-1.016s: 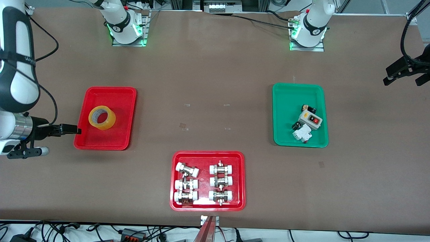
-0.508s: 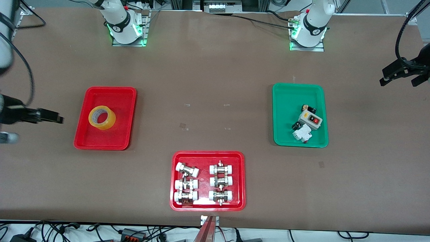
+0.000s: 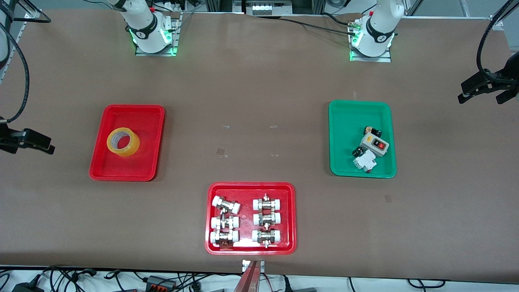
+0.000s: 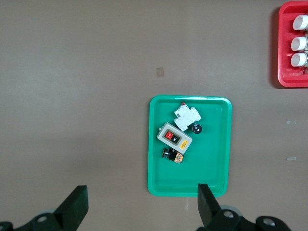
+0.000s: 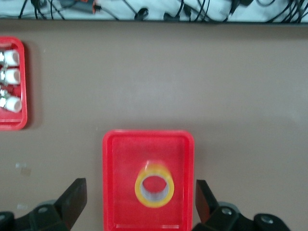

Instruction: Left arm passes tape to right arm into tray

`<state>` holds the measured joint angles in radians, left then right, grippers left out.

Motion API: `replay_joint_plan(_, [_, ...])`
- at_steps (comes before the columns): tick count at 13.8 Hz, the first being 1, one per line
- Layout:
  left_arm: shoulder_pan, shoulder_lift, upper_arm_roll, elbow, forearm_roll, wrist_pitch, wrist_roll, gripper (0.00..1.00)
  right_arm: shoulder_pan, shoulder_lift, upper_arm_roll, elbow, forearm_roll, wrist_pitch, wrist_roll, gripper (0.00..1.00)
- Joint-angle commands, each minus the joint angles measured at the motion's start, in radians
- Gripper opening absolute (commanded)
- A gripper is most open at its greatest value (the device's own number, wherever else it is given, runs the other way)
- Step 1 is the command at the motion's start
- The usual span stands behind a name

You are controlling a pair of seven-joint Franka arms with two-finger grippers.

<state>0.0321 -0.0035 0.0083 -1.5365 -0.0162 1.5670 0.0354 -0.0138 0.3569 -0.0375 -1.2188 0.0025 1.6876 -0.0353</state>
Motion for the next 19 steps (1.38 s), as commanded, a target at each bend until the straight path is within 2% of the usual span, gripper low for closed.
replay_joint_plan(1, [-0.003, 0.008, -0.002, 0.03, 0.007, -0.025, -0.005, 1.0, 0.018, -0.14, -0.015, -0.171, -0.021, 0.063, 0.002, 1.0])
replay_joint_plan(5, [-0.004, 0.008, -0.002, 0.03, 0.009, -0.025, -0.005, 1.0, 0.018, -0.19, -0.009, -0.209, -0.056, -0.012, 0.011, 1.0])
replay_joint_plan(7, [-0.004, 0.008, -0.002, 0.03, 0.009, -0.025, -0.005, 1.0, 0.015, -0.257, -0.009, -0.307, -0.056, -0.003, 0.015, 1.0])
replay_joint_plan(10, [-0.003, 0.007, -0.002, 0.029, 0.009, -0.024, -0.003, 1.0, 0.012, -0.366, -0.013, -0.511, -0.055, 0.114, 0.003, 1.0])
replay_joint_plan(11, [-0.003, 0.008, -0.002, 0.029, 0.009, -0.024, -0.003, 1.0, 0.012, -0.383, -0.013, -0.543, -0.055, 0.138, 0.003, 1.0])
replay_joint_plan(19, [-0.003, 0.01, -0.002, 0.021, 0.007, -0.019, -0.003, 1.0, 0.012, -0.375, -0.013, -0.501, -0.044, 0.055, 0.003, 1.0])
